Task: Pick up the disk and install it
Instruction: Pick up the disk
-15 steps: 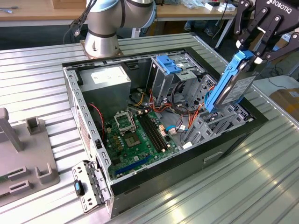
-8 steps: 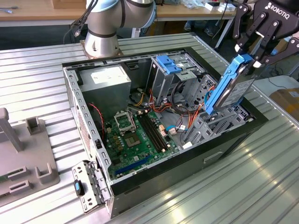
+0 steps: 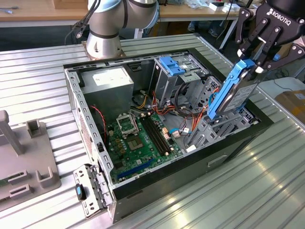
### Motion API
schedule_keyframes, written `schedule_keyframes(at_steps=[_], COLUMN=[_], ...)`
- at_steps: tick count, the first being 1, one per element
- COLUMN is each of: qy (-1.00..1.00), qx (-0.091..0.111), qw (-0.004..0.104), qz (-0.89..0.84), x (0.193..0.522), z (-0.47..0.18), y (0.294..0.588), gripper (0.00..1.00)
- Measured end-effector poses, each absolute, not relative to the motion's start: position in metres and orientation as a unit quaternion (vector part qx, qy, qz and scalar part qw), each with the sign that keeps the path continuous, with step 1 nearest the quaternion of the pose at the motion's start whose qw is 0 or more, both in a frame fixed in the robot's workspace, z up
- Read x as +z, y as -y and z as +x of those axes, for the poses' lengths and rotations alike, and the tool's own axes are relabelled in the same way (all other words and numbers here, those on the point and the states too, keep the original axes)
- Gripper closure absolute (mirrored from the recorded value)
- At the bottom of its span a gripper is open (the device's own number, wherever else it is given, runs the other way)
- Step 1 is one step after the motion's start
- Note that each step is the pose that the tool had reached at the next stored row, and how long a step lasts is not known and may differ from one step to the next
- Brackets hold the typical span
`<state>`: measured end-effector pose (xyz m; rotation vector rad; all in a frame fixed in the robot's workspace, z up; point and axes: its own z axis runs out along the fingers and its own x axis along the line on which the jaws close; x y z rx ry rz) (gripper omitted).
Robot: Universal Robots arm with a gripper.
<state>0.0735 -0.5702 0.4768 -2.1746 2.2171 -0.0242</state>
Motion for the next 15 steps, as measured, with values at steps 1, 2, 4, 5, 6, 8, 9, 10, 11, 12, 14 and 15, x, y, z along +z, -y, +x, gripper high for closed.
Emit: schedule_keyframes(at_steps=[1,2,4,5,6,8,9,10,11,12,14,15], qy=[-0.714,-0.714,-0.714,-0.714,-0.714,-0.714,-0.714,-0.714,-0.714,-0.714,-0.714,-0.714], qx=[-0.008,-0.008,-0.008,-0.008,-0.008,-0.008,-0.008,-0.008,-0.008,-0.008,-0.008,-0.008], qw=[0.018,0.018,0.018,0.018,0.018,0.018,0.018,0.018,0.018,0.018,0.018,0.018], qz=[-0.700,-0.700,-0.700,-0.700,-0.700,-0.700,-0.700,-0.700,-0.700,-0.700,-0.700,-0.700], x=[0.4765,0.4761,0.4744,0.4732,0.4724,0.4722,0.4721,0.4716,0.4710,0.4707,0.4705,0.4705], z=[0.0735,0.0735,0.0735,0.0735,0.0735,0.0735,0.0735,0.0735,0.0735,0.0735,0.0733,0.0732], y=[0.5711,0.5722,0.5725,0.5725,0.5725,0.5726,0.5725,0.5725,0.5725,0.5725,0.5710,0.5708], gripper=[0.63,0.63,0.63,0.63,0.63,0.63,0.63,0.63,0.63,0.63,0.63,0.63])
